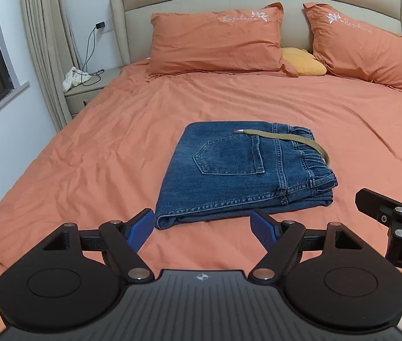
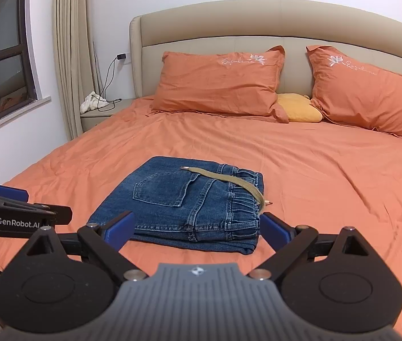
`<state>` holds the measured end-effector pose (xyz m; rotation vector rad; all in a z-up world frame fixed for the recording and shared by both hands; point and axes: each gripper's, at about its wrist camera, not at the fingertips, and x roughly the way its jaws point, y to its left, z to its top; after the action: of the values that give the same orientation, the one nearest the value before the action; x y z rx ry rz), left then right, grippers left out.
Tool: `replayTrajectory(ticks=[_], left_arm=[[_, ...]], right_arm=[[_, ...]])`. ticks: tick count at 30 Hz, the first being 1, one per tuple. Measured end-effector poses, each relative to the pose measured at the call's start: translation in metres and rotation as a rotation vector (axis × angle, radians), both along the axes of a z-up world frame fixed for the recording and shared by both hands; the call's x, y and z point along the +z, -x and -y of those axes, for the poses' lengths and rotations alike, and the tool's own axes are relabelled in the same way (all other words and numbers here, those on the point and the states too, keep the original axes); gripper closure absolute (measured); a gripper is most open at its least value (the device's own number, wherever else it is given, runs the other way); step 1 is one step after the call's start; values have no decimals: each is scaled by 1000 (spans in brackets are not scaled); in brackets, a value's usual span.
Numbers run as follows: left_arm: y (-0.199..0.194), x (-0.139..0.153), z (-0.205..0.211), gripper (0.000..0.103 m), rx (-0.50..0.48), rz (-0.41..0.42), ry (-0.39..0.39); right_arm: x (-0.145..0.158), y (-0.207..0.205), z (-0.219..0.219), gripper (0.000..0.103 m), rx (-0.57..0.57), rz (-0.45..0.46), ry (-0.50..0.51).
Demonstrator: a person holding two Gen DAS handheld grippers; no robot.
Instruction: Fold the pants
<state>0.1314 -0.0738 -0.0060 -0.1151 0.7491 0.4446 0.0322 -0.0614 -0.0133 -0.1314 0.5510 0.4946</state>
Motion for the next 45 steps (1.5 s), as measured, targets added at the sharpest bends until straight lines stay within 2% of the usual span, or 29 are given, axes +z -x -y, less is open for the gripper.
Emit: replayTrajectory(ticks=[45], left_arm=[[2,2,1,13,-2,-1,-2]], right_arm=[[5,5,4,10,3,-18,-15]])
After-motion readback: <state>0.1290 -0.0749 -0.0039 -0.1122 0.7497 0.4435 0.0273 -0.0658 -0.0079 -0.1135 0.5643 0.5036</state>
